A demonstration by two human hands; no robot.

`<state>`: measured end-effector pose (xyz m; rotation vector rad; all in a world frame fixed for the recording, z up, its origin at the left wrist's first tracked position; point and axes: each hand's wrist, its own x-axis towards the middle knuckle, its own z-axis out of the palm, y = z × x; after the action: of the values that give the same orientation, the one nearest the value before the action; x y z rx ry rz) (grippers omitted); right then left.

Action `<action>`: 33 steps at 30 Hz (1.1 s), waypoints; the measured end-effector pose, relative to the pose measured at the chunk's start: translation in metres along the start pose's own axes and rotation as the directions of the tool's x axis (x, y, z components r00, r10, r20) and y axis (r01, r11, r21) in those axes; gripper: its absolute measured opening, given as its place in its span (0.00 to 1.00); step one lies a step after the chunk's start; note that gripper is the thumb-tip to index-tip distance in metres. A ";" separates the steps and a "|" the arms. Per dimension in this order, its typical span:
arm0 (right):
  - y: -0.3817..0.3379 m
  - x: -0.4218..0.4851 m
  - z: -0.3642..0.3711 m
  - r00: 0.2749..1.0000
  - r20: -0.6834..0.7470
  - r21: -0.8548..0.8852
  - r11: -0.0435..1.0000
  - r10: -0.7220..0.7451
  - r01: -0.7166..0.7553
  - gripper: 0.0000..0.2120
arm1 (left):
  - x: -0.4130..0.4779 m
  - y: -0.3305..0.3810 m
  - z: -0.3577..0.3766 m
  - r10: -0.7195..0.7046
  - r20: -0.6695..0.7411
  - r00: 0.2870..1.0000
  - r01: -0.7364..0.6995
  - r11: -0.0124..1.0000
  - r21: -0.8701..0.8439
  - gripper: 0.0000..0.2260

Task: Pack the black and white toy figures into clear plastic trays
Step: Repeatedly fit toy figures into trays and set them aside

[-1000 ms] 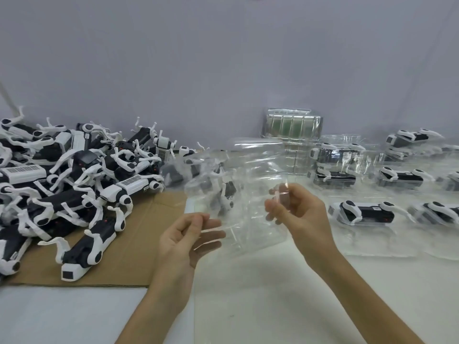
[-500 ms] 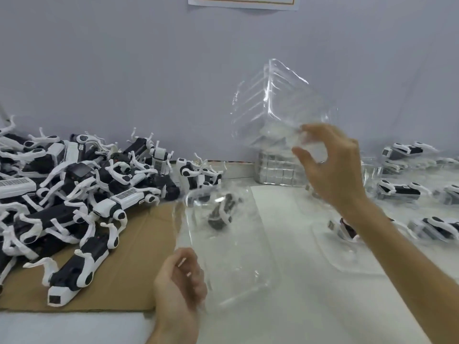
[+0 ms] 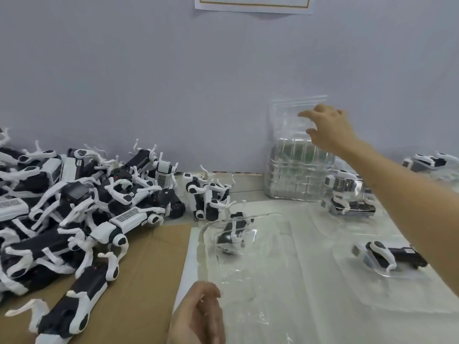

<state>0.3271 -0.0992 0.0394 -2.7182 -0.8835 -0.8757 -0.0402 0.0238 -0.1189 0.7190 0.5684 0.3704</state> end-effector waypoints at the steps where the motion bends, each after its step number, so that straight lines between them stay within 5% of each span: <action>1: 0.000 0.003 0.007 0.999 0.025 -0.049 0.999 0.020 -0.019 0.23 | 0.001 0.001 -0.001 -0.030 0.014 0.999 0.030 0.999 0.023 0.09; 12: 0.001 0.015 0.024 0.896 0.360 -0.222 0.957 0.260 -0.189 0.37 | 0.011 -0.001 -0.007 -0.067 0.021 0.998 0.066 0.997 0.036 0.16; 15: -0.020 0.007 0.008 0.942 0.252 -0.127 0.972 0.223 -0.196 0.40 | 0.011 -0.003 -0.005 -0.050 0.016 0.999 0.050 0.999 -0.007 0.14; 17: -0.043 -0.006 -0.005 0.985 0.095 0.156 0.975 0.146 -0.159 0.37 | 0.010 -0.006 -0.004 -0.014 0.001 1.000 0.014 0.999 -0.052 0.12; 20: -0.082 -0.049 -0.028 0.991 0.096 0.708 0.693 0.096 -0.136 0.29 | 0.009 -0.009 -0.004 0.025 -0.017 1.000 -0.027 0.996 -0.084 0.12; 22: -0.102 -0.097 -0.040 0.992 0.121 0.859 0.498 0.022 -0.116 0.24 | 0.007 -0.008 -0.004 0.045 -0.024 0.999 -0.048 0.992 -0.117 0.11; 26: -0.123 -0.203 -0.042 0.990 0.129 0.908 0.407 -0.051 -0.097 0.23 | 0.006 -0.006 -0.006 0.066 -0.040 0.997 -0.074 0.971 -0.227 0.10; 33: -0.136 -0.281 -0.017 0.919 0.379 0.923 0.119 -0.108 -0.367 0.31 | 0.006 0.000 -0.015 0.062 -0.064 0.996 -0.080 0.938 -0.336 0.13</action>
<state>0.0557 -0.1316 -0.1130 -1.5774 -0.7783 0.3495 -0.0446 0.0349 -0.1301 0.3992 0.5122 0.5415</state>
